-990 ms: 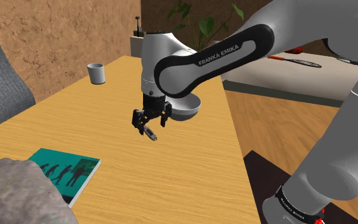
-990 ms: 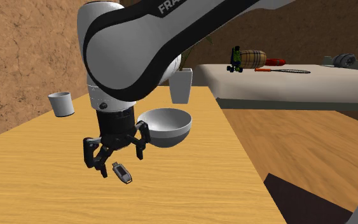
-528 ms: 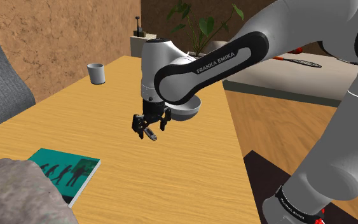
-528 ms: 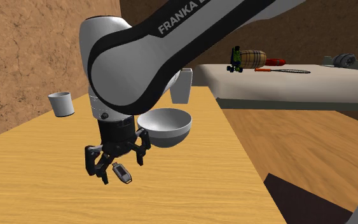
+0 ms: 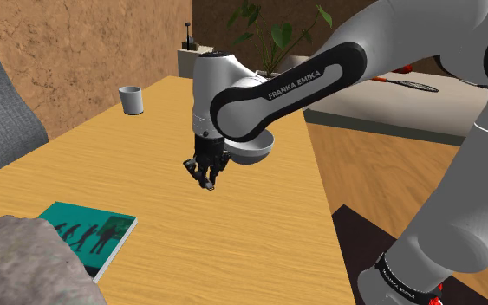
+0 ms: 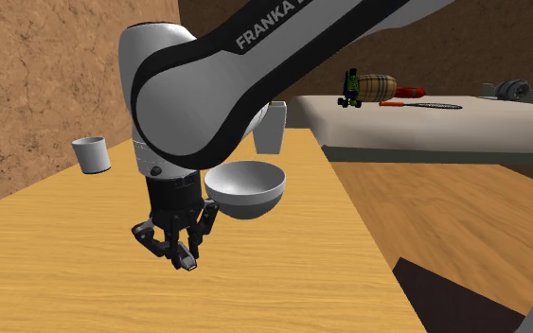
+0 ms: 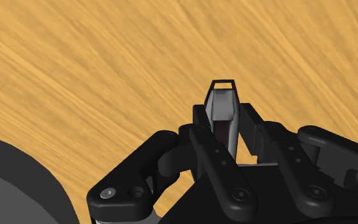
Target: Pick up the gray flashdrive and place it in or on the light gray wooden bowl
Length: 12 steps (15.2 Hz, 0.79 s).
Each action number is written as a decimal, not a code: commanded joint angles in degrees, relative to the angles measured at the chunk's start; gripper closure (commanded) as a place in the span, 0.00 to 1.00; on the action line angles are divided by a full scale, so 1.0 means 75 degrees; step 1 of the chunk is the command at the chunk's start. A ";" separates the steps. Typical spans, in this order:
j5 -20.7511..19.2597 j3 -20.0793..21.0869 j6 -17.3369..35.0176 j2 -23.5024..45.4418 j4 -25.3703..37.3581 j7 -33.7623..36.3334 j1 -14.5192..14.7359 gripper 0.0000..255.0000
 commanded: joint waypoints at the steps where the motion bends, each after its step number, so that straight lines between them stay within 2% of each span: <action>1: 0.0006 0.0006 0.0006 0.0015 -0.0011 -0.0002 0.0005 1.00; 5: 0.0001 0.0007 0.0011 0.0023 -0.0009 0.0004 0.0008 1.00; 12: 0.0241 0.0029 -0.0661 -0.0335 0.0358 -0.0160 -0.0034 1.00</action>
